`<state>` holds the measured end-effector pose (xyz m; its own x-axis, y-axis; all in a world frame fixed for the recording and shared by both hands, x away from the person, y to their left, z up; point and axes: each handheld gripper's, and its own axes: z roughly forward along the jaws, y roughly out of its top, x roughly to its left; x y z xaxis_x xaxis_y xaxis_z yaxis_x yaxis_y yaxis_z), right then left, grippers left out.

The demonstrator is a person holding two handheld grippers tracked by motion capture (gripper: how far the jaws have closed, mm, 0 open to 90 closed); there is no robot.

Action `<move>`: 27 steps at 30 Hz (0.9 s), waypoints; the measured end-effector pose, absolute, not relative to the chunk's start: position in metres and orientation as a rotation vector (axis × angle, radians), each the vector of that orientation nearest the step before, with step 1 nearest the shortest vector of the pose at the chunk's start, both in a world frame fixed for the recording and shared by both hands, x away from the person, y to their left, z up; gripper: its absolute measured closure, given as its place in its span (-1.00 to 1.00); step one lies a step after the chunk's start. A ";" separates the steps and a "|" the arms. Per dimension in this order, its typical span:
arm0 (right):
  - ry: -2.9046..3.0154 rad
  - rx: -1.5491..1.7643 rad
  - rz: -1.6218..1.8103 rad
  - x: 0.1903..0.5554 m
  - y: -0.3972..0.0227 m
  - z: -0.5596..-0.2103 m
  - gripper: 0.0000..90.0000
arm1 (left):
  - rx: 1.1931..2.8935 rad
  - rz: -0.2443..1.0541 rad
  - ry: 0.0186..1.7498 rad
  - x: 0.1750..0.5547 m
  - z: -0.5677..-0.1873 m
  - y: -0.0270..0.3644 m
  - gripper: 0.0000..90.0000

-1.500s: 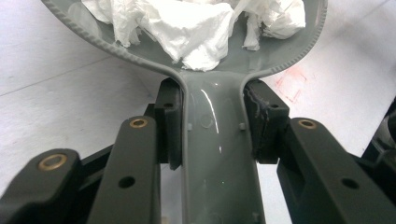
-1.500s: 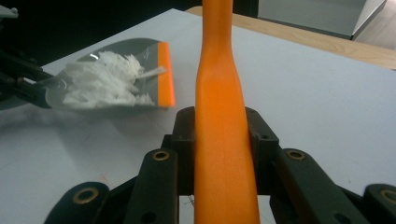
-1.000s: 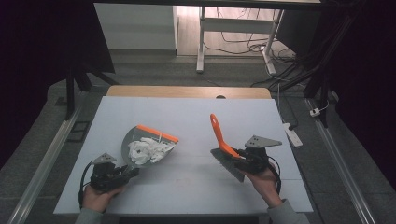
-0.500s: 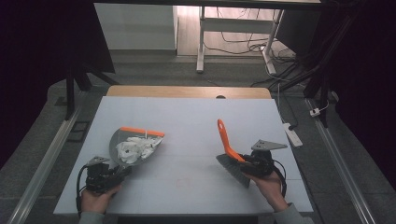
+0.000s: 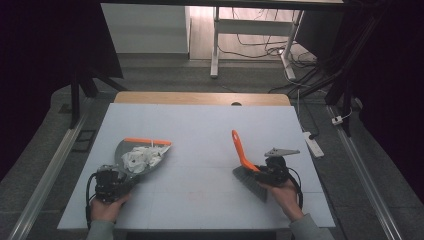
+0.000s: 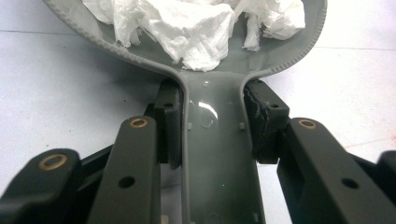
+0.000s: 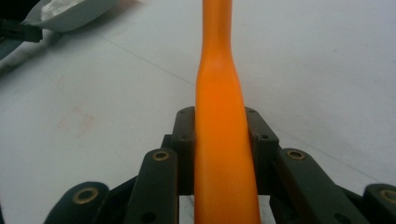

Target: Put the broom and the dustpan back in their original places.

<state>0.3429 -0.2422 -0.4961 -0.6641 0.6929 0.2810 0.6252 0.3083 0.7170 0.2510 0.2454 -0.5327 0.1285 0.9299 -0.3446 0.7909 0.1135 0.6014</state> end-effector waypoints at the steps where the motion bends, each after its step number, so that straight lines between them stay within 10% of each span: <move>1: 2.472 1.268 1.292 0.345 -0.243 -0.497 0.56 | 1.700 0.247 1.682 0.252 -0.533 0.245 0.36; 16: 2.480 1.267 1.118 0.365 -0.256 -0.507 0.21 | 1.721 0.246 1.681 0.255 -0.537 0.242 0.31; 27: 2.403 1.275 1.003 0.365 -0.257 -0.508 0.00 | 1.716 0.306 1.663 0.246 -0.528 0.244 -0.26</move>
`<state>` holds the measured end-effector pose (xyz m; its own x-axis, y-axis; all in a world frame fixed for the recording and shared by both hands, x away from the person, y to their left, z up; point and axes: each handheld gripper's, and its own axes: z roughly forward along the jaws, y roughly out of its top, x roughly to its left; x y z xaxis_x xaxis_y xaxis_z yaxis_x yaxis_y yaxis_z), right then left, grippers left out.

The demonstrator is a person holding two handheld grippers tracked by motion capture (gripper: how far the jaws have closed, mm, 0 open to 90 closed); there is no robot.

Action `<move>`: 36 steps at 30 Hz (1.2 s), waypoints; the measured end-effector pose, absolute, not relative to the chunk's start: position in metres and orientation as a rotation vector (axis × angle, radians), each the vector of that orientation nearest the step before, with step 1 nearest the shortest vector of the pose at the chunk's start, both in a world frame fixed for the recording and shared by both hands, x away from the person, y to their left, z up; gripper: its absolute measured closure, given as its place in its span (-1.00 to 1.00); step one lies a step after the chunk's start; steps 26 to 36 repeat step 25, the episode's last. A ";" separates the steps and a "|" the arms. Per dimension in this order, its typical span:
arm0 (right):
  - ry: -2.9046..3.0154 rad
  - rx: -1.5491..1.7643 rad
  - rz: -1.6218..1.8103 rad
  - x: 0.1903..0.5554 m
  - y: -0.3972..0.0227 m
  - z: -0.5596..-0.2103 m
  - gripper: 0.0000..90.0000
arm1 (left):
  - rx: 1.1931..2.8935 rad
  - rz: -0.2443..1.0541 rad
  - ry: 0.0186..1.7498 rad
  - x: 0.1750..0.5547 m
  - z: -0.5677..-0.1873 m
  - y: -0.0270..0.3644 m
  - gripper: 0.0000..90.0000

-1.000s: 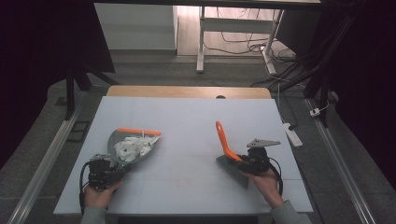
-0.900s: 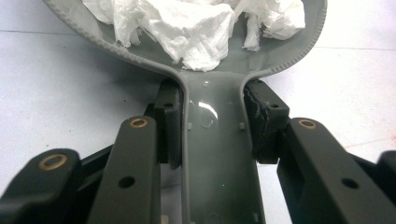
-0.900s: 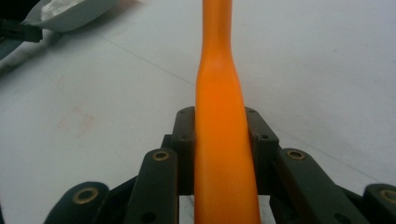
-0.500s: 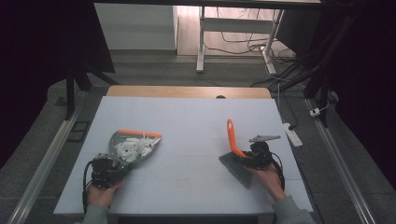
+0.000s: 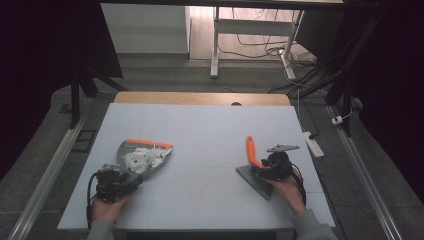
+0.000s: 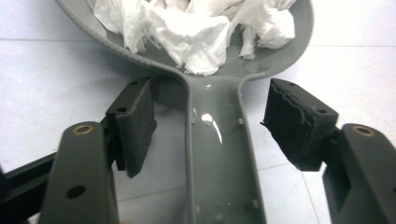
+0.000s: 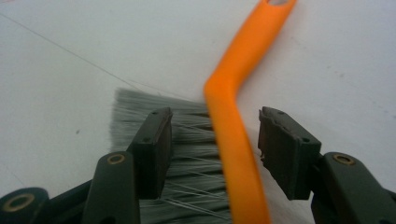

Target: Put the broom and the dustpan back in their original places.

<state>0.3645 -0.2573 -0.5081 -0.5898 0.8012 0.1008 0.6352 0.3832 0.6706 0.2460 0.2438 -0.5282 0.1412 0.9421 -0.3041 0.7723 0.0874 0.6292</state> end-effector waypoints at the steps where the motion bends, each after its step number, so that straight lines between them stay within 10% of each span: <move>1: 2.394 1.267 1.015 0.363 -0.258 -0.508 0.00 | 1.715 0.315 1.654 0.243 -0.526 0.245 -0.27; 17: 2.450 0.925 1.157 0.324 -0.255 -0.491 0.09 | 1.947 0.307 1.244 0.240 -0.507 0.227 -0.14; 36: 2.440 0.865 1.172 0.318 -0.254 -0.491 0.09 | 1.950 0.287 1.216 0.243 -0.507 0.228 -0.16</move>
